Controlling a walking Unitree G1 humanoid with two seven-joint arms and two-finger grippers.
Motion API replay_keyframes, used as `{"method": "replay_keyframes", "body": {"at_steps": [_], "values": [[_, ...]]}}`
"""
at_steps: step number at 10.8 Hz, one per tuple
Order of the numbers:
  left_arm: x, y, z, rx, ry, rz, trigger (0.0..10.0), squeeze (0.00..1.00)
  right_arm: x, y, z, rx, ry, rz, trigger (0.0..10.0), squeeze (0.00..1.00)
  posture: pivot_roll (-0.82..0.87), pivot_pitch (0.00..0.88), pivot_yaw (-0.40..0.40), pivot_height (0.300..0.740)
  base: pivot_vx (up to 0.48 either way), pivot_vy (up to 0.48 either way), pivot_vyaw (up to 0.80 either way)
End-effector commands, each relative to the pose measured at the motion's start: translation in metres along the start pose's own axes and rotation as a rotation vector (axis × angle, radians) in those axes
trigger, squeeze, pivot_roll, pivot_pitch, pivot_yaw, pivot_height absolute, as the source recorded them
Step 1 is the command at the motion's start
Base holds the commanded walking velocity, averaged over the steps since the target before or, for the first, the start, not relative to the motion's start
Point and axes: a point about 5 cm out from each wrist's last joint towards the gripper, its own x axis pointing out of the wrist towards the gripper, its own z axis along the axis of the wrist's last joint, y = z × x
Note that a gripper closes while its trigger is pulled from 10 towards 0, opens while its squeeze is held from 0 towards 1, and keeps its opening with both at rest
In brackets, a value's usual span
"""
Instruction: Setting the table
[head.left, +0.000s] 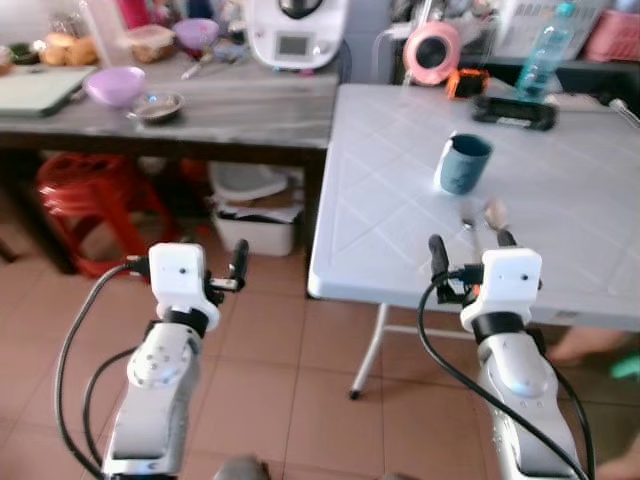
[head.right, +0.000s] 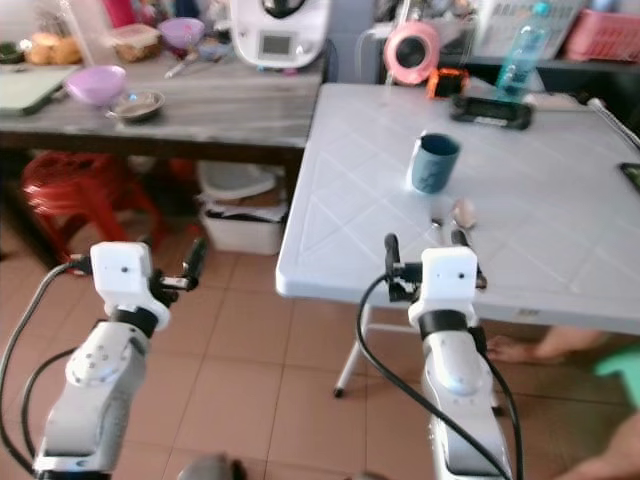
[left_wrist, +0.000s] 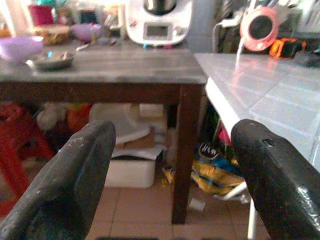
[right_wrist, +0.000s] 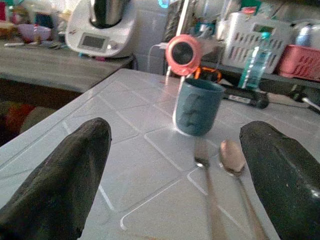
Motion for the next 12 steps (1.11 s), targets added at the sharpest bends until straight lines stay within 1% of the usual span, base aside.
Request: {"method": "replay_keyframes", "body": {"at_steps": [1,5,7,9,12], "values": [[0.0030,-0.0031,0.0052,-0.004,-0.023,-0.015,10.0,0.00,0.0016,-0.0023,0.0023,0.000,-0.006,-0.007,10.0,0.00,-0.04,0.000,0.019,0.740,0.281,0.000,0.00],[0.0037,-0.0053,0.0046,-0.011,-0.023,-0.027,10.0,0.00,0.0003,-0.0036,-0.0006,0.006,0.010,-0.013,10.0,0.00,-0.05,0.000,0.020,0.740,0.289,0.000,0.00],[0.0043,-0.0059,0.0048,-0.015,-0.021,-0.031,10.0,0.00,0.0014,-0.0025,-0.0009,0.015,0.014,-0.012,10.0,0.00,-0.04,0.000,0.021,0.740,0.268,0.000,-0.48],[0.0042,-0.0060,0.0044,-0.015,-0.017,-0.033,10.0,0.00,0.0009,-0.0013,-0.0022,0.018,0.021,-0.009,10.0,0.00,-0.04,0.000,0.022,0.740,0.000,0.000,0.00],[0.0039,-0.0078,0.0034,-0.021,-0.011,-0.046,10.0,0.00,0.0002,-0.0007,-0.0037,0.026,0.032,-0.009,10.0,0.00,-0.04,0.000,0.023,0.740,0.000,0.000,-0.80]]}}
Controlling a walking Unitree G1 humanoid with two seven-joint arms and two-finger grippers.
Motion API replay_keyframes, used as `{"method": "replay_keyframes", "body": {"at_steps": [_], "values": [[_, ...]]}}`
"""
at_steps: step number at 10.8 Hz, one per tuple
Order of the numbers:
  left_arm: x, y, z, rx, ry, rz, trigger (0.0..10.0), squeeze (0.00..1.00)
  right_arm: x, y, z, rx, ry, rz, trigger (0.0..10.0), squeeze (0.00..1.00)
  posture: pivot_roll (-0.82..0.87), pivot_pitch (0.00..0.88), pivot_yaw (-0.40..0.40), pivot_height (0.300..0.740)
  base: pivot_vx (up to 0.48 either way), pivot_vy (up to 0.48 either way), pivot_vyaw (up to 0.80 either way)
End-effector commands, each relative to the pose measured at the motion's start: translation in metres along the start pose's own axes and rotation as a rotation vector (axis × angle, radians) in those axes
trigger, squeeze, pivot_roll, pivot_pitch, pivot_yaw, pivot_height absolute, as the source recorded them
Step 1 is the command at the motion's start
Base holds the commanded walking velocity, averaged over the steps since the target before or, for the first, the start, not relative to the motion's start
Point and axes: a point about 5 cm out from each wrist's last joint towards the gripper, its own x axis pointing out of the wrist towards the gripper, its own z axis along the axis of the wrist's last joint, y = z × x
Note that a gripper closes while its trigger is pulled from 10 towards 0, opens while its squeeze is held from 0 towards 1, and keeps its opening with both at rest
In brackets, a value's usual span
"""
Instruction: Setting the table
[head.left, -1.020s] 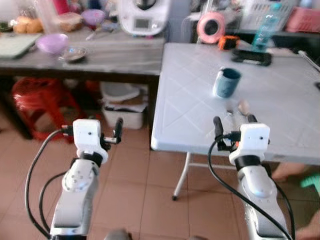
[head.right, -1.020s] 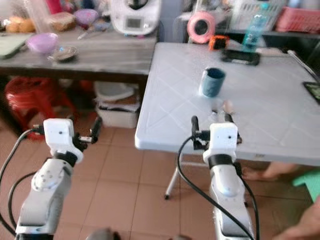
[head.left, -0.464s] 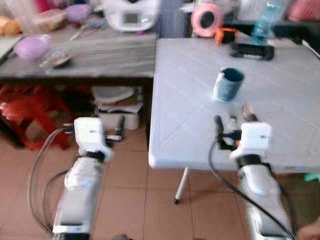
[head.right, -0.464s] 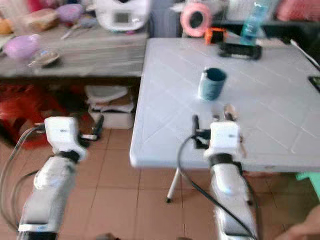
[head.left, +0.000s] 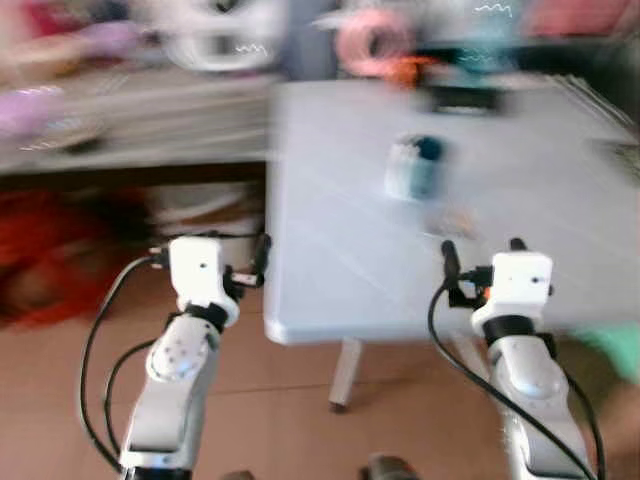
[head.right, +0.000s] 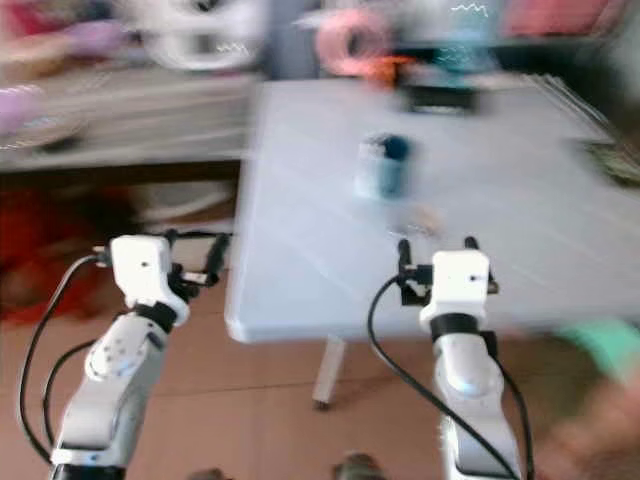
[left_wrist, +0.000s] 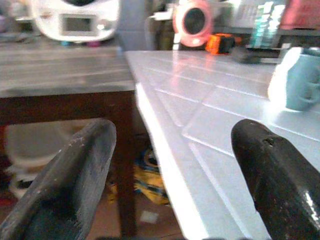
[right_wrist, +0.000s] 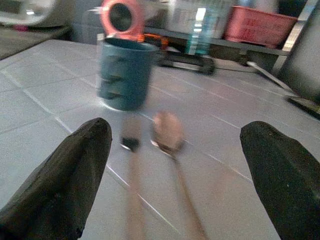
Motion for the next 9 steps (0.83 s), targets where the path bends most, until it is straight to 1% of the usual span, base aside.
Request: {"method": "replay_keyframes", "body": {"at_steps": [1,2,5,6,7,9], "values": [[-0.0016,0.0047,0.0003,0.001,0.003,0.015,10.0,0.00,0.0008,0.0045,0.0039,0.011,-0.013,0.017,10.0,0.00,-0.04,0.000,0.024,0.740,0.000,0.000,-0.80],[-0.0019,0.0048,0.0004,0.002,0.004,0.014,10.0,0.00,0.0006,0.0049,0.0040,0.008,-0.015,0.018,10.0,0.00,-0.04,0.000,0.023,0.740,0.000,0.000,-0.80],[-0.0035,0.0031,0.0013,0.007,0.003,0.001,10.0,0.00,0.0019,0.0045,0.0044,0.005,-0.018,0.021,10.0,0.00,-0.03,0.000,0.022,0.740,0.000,0.000,0.00],[-0.0052,0.0035,0.0016,0.009,0.004,-0.003,10.0,0.00,0.0002,0.0066,0.0044,-0.004,-0.021,0.030,10.0,0.00,-0.03,0.000,0.025,0.740,0.251,0.000,0.00],[-0.0054,0.0028,0.0014,0.010,0.006,-0.007,10.0,0.00,-0.0012,0.0072,0.0046,-0.005,-0.023,0.031,10.0,0.00,-0.03,0.000,0.027,0.740,0.259,0.000,0.56],[-0.0047,0.0003,0.0014,0.008,0.009,-0.019,10.0,0.00,-0.0028,0.0051,0.0035,-0.008,-0.017,0.024,10.0,0.00,-0.04,0.000,0.030,0.740,0.251,0.000,0.00]]}}
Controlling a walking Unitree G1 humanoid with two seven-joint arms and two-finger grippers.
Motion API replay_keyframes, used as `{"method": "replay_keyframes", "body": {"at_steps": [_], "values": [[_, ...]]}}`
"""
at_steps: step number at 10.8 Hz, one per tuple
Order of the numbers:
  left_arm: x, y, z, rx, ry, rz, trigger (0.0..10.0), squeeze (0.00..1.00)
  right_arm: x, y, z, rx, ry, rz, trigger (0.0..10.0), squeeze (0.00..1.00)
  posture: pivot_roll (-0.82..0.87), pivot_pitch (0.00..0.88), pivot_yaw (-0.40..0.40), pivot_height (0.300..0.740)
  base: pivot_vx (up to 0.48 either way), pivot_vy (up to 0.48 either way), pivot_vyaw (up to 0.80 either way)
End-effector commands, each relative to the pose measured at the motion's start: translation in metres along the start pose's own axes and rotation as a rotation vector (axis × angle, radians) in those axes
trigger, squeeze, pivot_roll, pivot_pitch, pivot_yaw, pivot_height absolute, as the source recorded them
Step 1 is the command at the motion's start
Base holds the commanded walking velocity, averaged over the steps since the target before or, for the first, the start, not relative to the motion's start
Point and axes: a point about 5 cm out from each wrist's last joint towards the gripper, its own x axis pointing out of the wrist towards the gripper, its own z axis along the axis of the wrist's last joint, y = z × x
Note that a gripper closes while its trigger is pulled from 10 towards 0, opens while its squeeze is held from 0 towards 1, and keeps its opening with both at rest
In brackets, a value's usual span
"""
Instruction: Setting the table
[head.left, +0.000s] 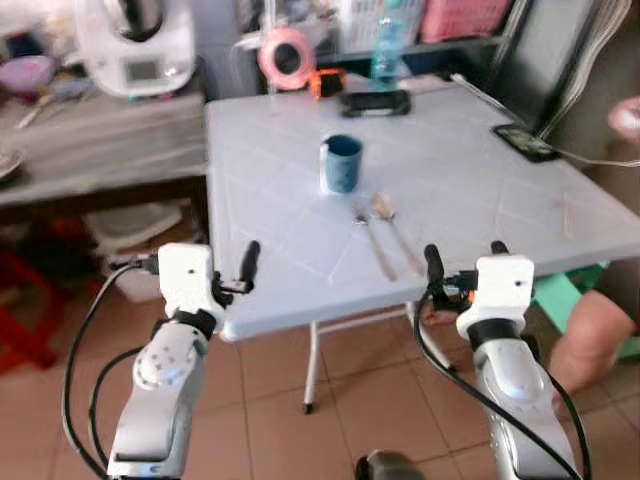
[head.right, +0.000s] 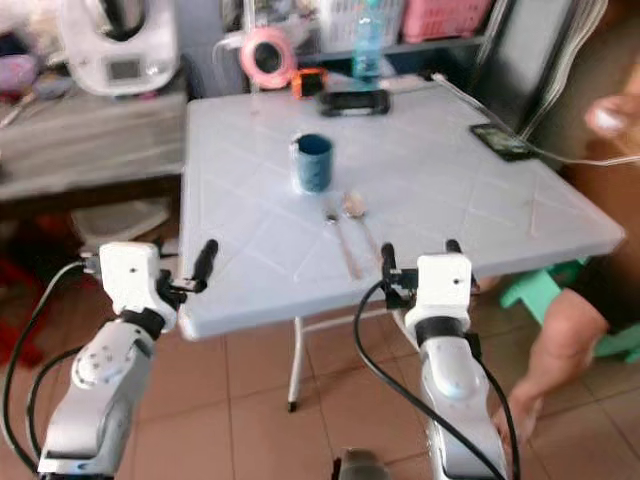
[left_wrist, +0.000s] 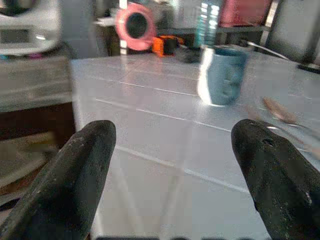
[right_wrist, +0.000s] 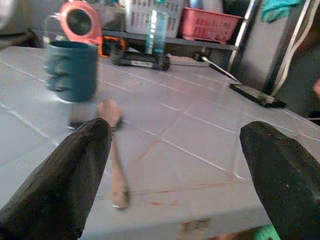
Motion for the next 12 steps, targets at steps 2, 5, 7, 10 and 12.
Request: {"method": "replay_keyframes", "body": {"at_steps": [2,5,7,10,12], "values": [[0.0016,-0.0011,0.0032,0.004,-0.005,-0.011,10.0,0.00,-0.0006,-0.0015,0.0049,-0.004,-0.020,-0.004,10.0,0.00,-0.04,0.000,0.029,0.740,0.263,0.000,0.00],[0.0018,-0.0017,0.0031,0.001,-0.006,-0.011,10.0,0.00,-0.0011,-0.0009,0.0053,-0.008,-0.021,0.005,10.0,0.00,-0.04,0.000,0.026,0.740,0.292,0.000,0.35],[0.0048,-0.0006,0.0045,0.003,-0.009,-0.009,10.0,0.00,0.0022,-0.0005,0.0060,-0.005,-0.022,0.002,10.0,0.00,-0.04,0.000,0.029,0.740,0.285,0.000,0.00],[0.0061,-0.0022,0.0052,0.002,-0.012,-0.008,10.0,0.00,0.0048,-0.0007,0.0067,-0.008,-0.026,0.006,10.0,0.00,-0.04,0.000,0.026,0.740,0.275,0.000,0.00],[0.0051,-0.0012,0.0045,0.003,-0.009,-0.004,10.0,0.00,0.0041,0.0008,0.0062,-0.008,-0.025,0.011,10.0,0.00,-0.04,0.000,0.026,0.740,0.274,0.000,0.00]]}}
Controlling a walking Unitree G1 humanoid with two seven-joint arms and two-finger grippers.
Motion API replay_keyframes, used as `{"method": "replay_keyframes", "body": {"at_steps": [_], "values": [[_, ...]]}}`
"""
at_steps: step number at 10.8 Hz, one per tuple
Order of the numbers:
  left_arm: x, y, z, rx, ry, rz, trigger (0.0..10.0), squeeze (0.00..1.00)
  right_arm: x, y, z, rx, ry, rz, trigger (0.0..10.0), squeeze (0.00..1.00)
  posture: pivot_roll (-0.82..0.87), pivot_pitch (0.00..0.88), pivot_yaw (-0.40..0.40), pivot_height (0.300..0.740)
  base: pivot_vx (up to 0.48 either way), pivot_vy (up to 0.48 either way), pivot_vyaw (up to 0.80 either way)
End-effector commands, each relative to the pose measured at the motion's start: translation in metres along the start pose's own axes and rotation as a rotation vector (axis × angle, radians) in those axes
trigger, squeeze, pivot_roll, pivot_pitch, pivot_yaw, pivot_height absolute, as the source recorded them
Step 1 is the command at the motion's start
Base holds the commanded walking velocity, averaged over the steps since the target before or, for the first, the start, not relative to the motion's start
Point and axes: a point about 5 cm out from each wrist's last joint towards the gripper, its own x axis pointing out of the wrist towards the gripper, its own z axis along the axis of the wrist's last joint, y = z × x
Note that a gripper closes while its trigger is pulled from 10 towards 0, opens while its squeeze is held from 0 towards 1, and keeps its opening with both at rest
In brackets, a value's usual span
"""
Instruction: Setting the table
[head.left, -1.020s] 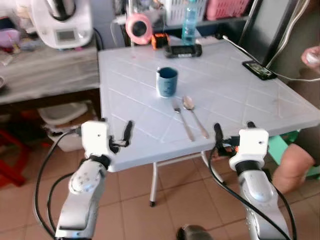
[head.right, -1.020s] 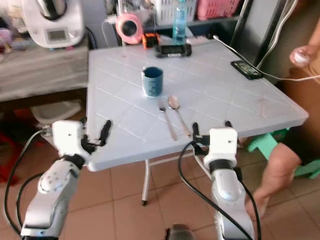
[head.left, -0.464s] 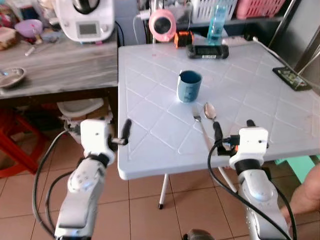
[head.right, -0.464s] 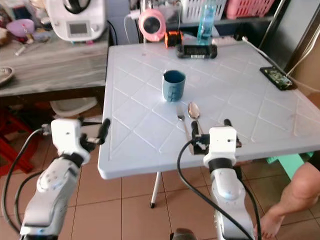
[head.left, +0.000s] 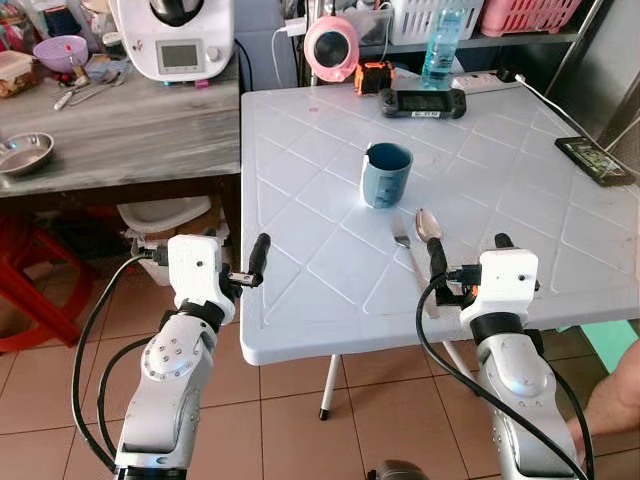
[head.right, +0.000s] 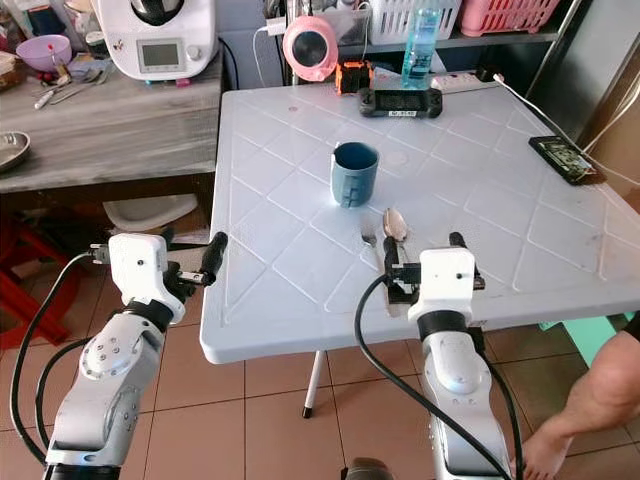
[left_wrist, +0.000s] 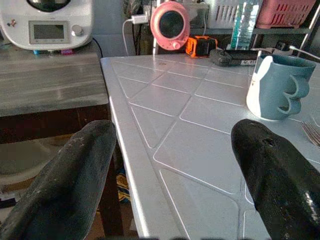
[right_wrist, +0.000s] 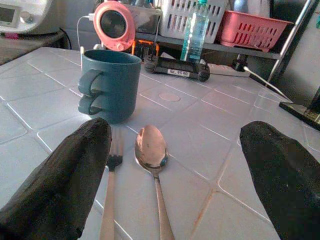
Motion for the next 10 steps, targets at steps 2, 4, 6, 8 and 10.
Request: {"method": "replay_keyframes", "body": {"at_steps": [2,4,6,8,10], "values": [[-0.0003,0.0017,-0.0015,0.008,0.012,0.004,10.0,0.00,0.0011,0.0017,0.0009,0.001,-0.002,0.010,10.0,0.00,-0.04,0.000,0.027,0.740,0.354,0.000,0.00],[-0.0012,0.0013,-0.0015,0.006,0.012,0.003,10.0,0.00,0.0003,0.0006,0.0002,-0.001,0.000,0.009,10.0,0.00,-0.04,0.000,0.027,0.740,0.368,0.000,0.00],[-0.0019,0.0009,-0.0020,0.008,0.016,0.001,10.0,0.00,-0.0012,0.0026,-0.0007,0.001,0.004,0.014,10.0,0.00,-0.04,0.000,0.027,0.740,0.364,0.000,0.00],[-0.0019,0.0012,-0.0029,0.006,0.019,0.000,10.0,0.00,-0.0011,0.0023,-0.0015,-0.003,0.008,0.016,10.0,0.00,-0.04,0.000,0.026,0.740,0.339,0.000,0.00],[-0.0027,0.0007,-0.0037,0.004,0.025,-0.001,10.0,0.00,-0.0034,0.0027,-0.0051,-0.007,0.024,0.020,10.0,0.00,-0.03,0.000,0.020,0.740,0.294,0.000,0.00]]}}
